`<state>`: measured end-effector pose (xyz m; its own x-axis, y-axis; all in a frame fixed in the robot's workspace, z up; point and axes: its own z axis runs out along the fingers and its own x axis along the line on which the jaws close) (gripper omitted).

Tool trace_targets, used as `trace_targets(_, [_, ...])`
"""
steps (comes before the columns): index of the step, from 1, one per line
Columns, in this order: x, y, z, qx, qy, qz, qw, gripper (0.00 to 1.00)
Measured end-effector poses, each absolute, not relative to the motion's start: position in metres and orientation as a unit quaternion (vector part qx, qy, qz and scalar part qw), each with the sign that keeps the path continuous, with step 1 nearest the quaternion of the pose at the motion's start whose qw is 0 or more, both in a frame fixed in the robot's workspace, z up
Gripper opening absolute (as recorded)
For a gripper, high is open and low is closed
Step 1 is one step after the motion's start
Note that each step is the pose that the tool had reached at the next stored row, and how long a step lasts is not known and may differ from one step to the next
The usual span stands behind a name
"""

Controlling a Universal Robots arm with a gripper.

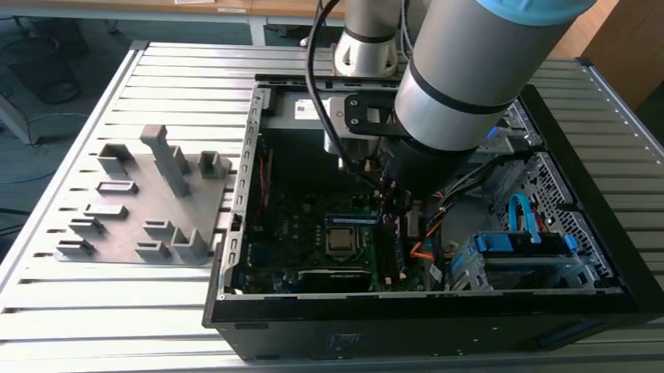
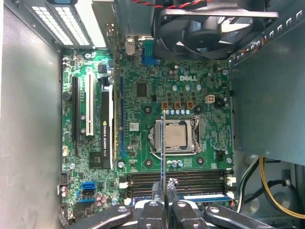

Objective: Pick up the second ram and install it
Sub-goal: 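Insert the second ram into the second slot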

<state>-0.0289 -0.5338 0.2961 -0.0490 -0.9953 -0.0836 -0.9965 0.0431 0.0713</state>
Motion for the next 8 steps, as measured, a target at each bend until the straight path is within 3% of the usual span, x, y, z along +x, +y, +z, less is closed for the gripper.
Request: trace_targets(8, [-0.0289, -0.5338, 0.2958, -0.649, 0.758, 0.054, 0.009, 0.14])
